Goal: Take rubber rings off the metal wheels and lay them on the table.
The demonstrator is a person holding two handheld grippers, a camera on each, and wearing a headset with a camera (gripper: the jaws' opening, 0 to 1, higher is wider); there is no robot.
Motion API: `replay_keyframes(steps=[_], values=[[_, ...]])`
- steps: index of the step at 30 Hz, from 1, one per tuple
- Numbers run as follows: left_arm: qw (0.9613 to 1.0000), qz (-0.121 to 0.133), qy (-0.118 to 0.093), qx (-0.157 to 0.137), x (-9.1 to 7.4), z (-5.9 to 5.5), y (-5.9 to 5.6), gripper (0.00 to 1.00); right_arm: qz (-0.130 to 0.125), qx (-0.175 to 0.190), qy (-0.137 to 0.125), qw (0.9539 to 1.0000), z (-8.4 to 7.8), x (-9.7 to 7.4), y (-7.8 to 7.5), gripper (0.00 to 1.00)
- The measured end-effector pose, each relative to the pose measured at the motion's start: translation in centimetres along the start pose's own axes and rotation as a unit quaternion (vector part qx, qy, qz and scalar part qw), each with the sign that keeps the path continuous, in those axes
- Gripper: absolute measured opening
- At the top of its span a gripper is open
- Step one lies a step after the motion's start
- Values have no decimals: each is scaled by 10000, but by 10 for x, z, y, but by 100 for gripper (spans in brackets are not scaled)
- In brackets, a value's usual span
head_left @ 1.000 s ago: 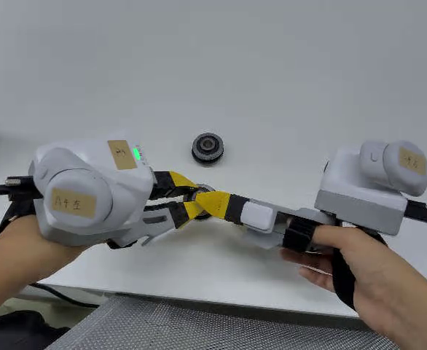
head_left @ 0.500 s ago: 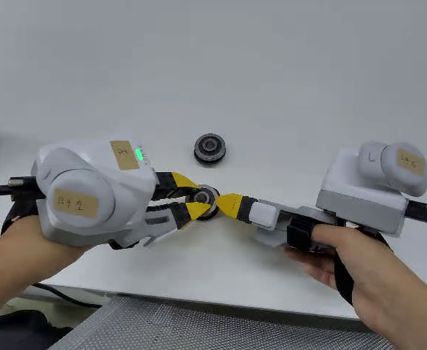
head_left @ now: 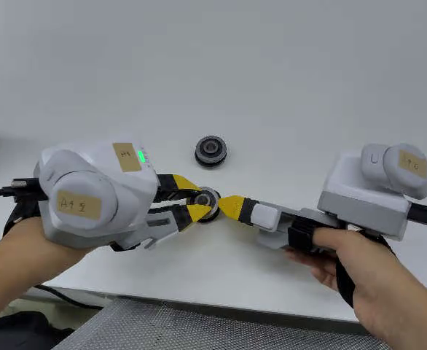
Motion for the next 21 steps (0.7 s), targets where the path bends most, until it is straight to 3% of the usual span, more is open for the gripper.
replay_keyframes(steps=[6,21], values=[[10000,-8,5,20,0,0,0,13,-35,-26,46,10000,1,1,1,1],[10000,-19,15,32,0,1,-1,13,-82,-745,155,9971,1,5,6,1]])
Point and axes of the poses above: the centre of the closed fingertips' face, and the gripper's own axes: x roughly forward along the fingers, y roughly to its left, z roughly out of its top, the point moved 4 cm from there along -x, roughly backward along the fingers, and after that the axes turned 8 degrees about x, right-handed, at the moved point
